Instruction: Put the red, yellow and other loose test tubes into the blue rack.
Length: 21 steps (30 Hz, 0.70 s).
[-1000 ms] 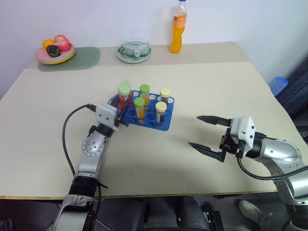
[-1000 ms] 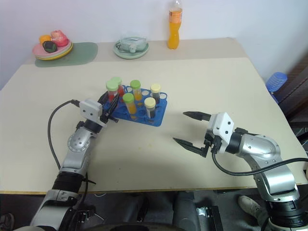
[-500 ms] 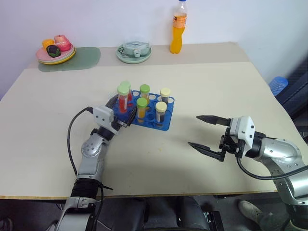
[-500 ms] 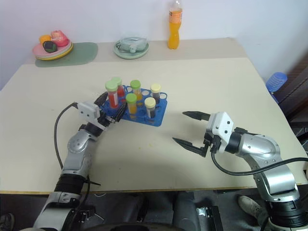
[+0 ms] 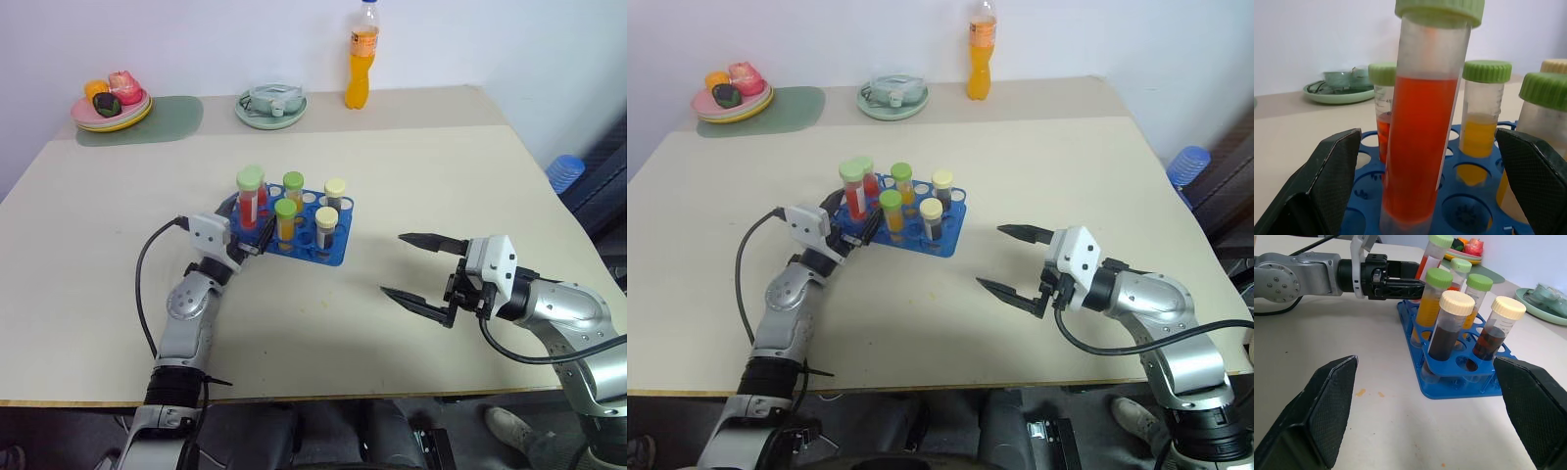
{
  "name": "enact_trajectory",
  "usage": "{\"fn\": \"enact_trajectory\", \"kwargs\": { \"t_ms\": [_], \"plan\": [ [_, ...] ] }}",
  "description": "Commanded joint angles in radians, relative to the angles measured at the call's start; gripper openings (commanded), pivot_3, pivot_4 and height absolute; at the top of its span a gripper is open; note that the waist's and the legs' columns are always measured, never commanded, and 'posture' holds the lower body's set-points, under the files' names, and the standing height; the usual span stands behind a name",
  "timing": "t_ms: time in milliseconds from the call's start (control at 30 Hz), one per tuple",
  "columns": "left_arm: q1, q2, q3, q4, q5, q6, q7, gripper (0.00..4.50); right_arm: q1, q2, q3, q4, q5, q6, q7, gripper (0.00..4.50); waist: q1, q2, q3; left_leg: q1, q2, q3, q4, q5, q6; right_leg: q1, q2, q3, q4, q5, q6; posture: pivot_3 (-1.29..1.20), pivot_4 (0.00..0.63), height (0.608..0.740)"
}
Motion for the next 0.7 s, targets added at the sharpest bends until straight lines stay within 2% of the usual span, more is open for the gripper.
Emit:
{"fn": "enact_trajectory", "kwargs": {
  "t_ms": [33, 367, 700],
  "plan": [
    [-0.008, -0.006, 0.029, -0.036, -0.009, 0.015, 0.026, 4.47, -0.014, 0.005, -0.001, -0.030, 0.005, -0.016, -0.002, 4.50, 0.000, 0.000, 0.000, 0.000, 0.000, 0.000, 0.000, 0.000, 0.000, 0.000, 0.000, 0.000, 0.000, 0.000, 0.000, 0.00, 0.150, 0.740],
    [-0.033, -0.018, 0.062, -0.004, 0.014, 0.045, 0.118, 4.47, -0.011, 0.007, 0.001, -0.034, 0.004, -0.013, -0.006, 4.50, 0.000, 0.000, 0.000, 0.000, 0.000, 0.000, 0.000, 0.000, 0.000, 0.000, 0.000, 0.000, 0.000, 0.000, 0.000, 0.00, 0.150, 0.740],
    [0.036, -0.008, 0.049, -0.076, -0.012, 0.026, 0.035, 4.47, -0.010, 0.015, 0.011, -0.032, 0.000, -0.018, -0.015, 4.50, -0.001, 0.000, 0.000, 0.000, 0.000, 0.000, 0.000, 0.000, 0.000, 0.000, 0.000, 0.000, 0.000, 0.000, 0.000, 0.00, 0.150, 0.740]
  ]
}}
